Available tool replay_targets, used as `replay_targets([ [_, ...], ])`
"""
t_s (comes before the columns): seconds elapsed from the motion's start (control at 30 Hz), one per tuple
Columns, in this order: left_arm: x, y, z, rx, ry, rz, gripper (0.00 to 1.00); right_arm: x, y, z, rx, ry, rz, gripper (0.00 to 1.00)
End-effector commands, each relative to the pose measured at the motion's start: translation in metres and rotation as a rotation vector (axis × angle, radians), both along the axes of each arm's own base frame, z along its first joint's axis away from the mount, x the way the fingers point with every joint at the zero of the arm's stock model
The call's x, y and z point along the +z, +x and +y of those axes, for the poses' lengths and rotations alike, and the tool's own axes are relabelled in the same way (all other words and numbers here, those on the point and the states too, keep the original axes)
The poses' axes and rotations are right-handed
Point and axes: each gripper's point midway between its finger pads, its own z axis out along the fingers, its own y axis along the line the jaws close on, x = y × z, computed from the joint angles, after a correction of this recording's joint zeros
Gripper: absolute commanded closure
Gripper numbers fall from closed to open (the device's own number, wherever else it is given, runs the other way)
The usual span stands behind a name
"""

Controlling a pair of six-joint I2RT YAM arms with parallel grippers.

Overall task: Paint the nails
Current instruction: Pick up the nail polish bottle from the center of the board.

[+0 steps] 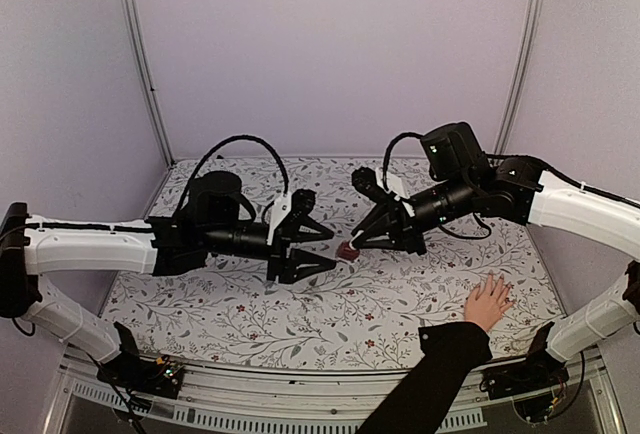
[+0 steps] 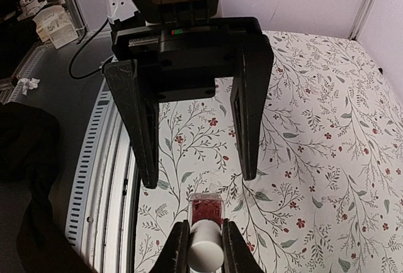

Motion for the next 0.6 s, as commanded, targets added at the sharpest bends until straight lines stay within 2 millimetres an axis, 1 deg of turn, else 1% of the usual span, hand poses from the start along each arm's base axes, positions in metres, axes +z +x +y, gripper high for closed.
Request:
replay_targets([
  [0.0,0.016,0.002,-0.019,0.003,-0.053,-0.067,0.41,0.01,-0.009,-0.001,0.039,0.033,0.0,1.0],
  [0.2,0.013,-0.006,-0.031,-0.032,-0.065,-0.076,0.52,0.009,-0.009,0.001,0.045,0.034,0.009,1.0],
  [0.3,0.006,-0.006,-0.037,-0.034,-0.044,-0.068,0.59,0.01,-0.009,0.002,0.048,0.037,0.006,1.0],
  [0.47,0.005,-0.004,-0.041,-0.029,-0.041,-0.062,0.7,0.01,-0.008,0.003,0.051,0.031,0.008,1.0],
  [0.57,0.003,-0.002,-0.042,-0.026,-0.033,-0.058,0.78,0.011,-0.007,0.003,0.049,0.034,0.003,1.0],
])
